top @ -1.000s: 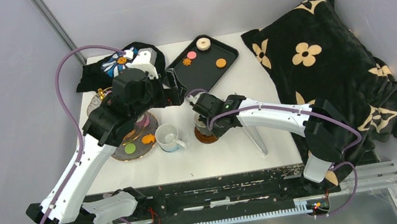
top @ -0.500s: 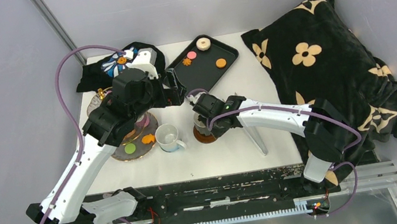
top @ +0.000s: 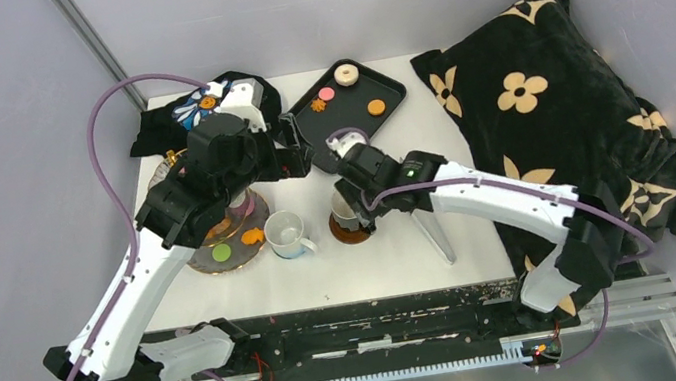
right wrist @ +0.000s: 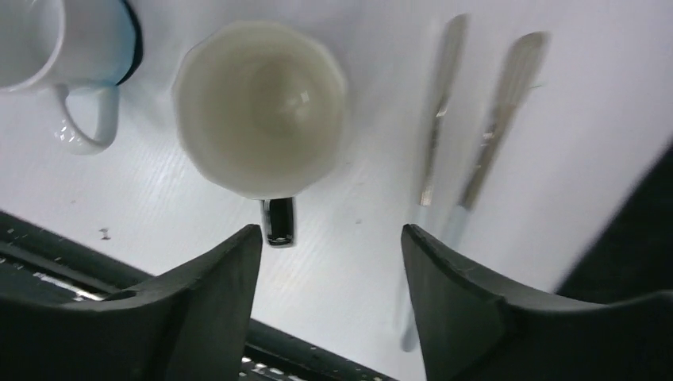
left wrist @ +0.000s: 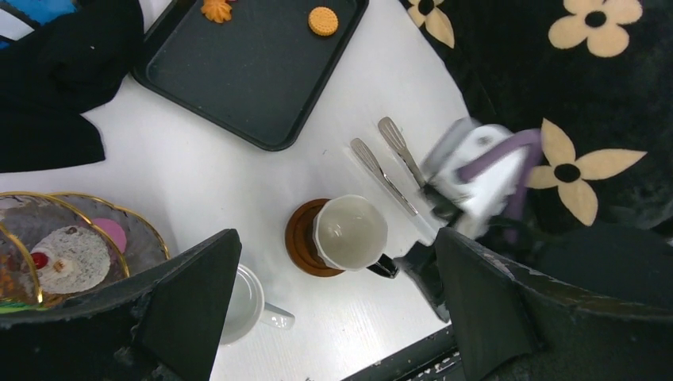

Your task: Serve the afternoon tea

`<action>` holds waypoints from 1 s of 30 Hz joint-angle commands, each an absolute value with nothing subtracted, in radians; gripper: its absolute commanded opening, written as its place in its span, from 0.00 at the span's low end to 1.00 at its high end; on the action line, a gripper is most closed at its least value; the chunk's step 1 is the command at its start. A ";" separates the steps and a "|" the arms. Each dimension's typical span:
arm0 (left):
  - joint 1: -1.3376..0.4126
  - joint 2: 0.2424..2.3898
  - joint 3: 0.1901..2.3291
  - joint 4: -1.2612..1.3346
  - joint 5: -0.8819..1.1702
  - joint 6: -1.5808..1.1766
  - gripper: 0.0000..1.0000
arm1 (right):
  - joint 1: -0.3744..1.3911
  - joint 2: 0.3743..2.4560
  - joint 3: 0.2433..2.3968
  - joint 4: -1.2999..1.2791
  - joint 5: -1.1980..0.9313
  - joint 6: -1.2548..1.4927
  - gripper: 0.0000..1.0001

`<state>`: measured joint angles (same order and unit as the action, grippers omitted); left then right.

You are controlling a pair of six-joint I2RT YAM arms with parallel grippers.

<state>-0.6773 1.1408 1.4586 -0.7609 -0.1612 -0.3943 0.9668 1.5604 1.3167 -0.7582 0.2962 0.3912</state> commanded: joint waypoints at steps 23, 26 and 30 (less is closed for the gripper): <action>-0.674 1.067 1.419 -0.686 -0.368 -0.357 0.99 | 0.597 1.234 1.585 -1.097 1.049 0.517 1.00; -0.675 1.073 1.417 -0.681 -0.365 -0.353 0.99 | 0.598 1.234 1.592 -1.108 1.048 0.527 1.00; -0.675 1.069 1.414 -0.671 -0.362 -0.353 0.99 | 0.597 1.230 1.586 -1.108 1.063 0.539 1.00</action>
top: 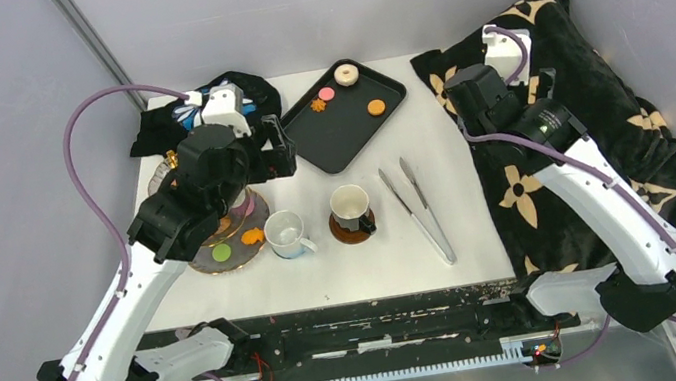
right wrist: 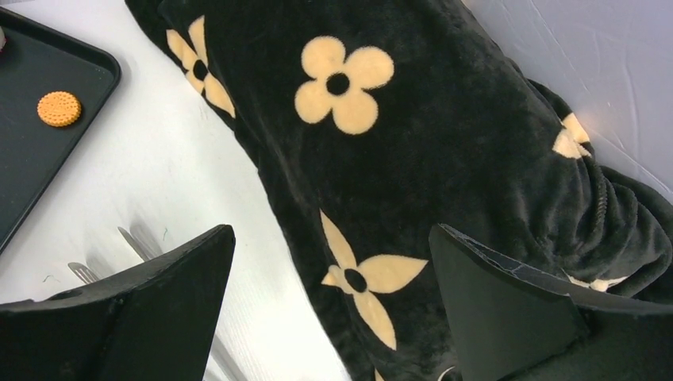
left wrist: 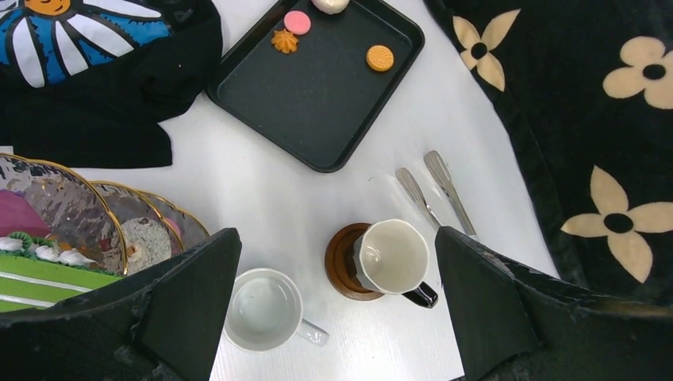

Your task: Serve the afternoon tea

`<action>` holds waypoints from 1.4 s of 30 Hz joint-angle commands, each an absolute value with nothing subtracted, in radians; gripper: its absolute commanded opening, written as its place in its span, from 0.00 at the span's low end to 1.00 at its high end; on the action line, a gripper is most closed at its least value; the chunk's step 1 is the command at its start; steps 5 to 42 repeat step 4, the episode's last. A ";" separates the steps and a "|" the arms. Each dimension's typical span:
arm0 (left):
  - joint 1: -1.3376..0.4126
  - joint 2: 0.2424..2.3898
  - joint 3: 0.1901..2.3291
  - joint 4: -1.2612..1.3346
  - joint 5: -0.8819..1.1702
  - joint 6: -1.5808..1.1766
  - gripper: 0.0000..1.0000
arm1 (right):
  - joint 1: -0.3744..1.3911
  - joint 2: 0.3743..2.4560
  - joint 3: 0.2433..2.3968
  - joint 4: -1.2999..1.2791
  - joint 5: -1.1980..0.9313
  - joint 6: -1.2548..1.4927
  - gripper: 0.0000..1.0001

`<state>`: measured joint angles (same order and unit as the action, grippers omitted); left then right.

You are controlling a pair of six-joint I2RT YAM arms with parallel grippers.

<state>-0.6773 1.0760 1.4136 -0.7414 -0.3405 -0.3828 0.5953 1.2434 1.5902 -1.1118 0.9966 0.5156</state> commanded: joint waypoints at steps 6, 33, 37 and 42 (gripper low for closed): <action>-0.676 1.063 1.412 -0.654 -0.370 -0.353 0.99 | 0.598 1.230 1.593 -1.116 1.098 0.547 1.00; -0.676 1.063 1.412 -0.654 -0.370 -0.353 0.99 | 0.598 1.230 1.593 -1.116 1.098 0.547 1.00; -0.676 1.063 1.412 -0.654 -0.370 -0.353 0.99 | 0.598 1.230 1.593 -1.116 1.098 0.547 1.00; -0.676 1.063 1.412 -0.654 -0.370 -0.353 0.99 | 0.598 1.230 1.593 -1.116 1.098 0.547 1.00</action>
